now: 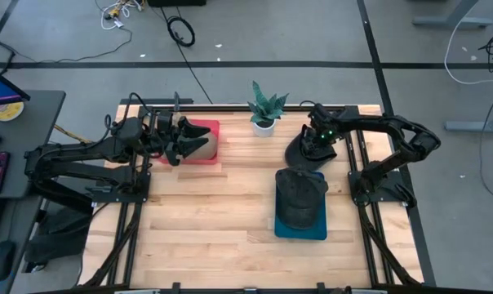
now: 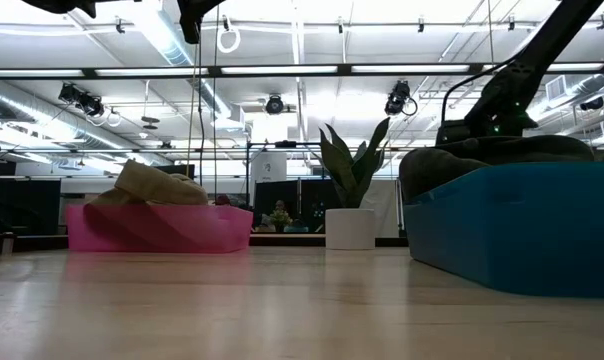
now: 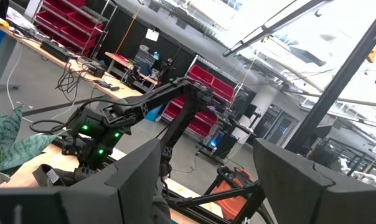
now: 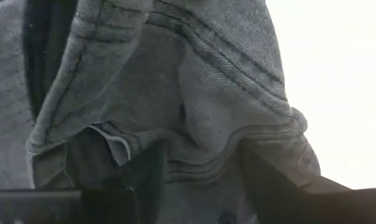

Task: Pick & Place hat
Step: Put the black cap into the blue bin

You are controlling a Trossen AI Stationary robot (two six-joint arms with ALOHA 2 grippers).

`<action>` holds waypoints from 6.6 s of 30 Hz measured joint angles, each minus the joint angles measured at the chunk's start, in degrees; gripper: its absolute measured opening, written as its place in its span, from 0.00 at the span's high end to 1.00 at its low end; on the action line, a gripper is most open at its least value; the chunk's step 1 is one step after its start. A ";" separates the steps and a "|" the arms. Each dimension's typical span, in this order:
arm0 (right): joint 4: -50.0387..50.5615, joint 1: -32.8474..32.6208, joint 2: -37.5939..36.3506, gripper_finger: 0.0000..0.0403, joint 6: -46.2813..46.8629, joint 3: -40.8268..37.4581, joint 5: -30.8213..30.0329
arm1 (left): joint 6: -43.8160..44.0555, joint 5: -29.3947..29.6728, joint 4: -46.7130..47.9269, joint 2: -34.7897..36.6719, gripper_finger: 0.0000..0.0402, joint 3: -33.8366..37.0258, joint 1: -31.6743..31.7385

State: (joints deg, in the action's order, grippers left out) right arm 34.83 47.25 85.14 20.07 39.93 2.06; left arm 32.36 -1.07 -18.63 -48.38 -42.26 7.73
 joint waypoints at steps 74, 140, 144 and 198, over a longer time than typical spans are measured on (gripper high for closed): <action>-25.41 -10.07 -27.28 1.00 11.46 35.64 58.14 | -11.12 3.40 -13.96 0.00 0.35 -0.02 0.02; -63.93 -23.14 -12.48 0.96 35.85 35.57 33.26 | -47.09 5.44 -16.35 -24.79 0.96 -20.65 -5.09; -63.65 -22.96 -12.48 0.82 36.11 35.57 35.67 | -48.12 7.61 -16.17 -24.79 0.97 -20.63 -5.14; -35.14 -9.63 -10.18 0.05 61.57 35.55 61.24 | -110.73 53.92 -7.13 -26.92 0.97 -27.68 -26.73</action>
State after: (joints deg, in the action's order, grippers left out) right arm -0.32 37.61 74.96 81.63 75.48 63.30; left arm -78.37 52.85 -25.76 -75.30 -69.94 -19.00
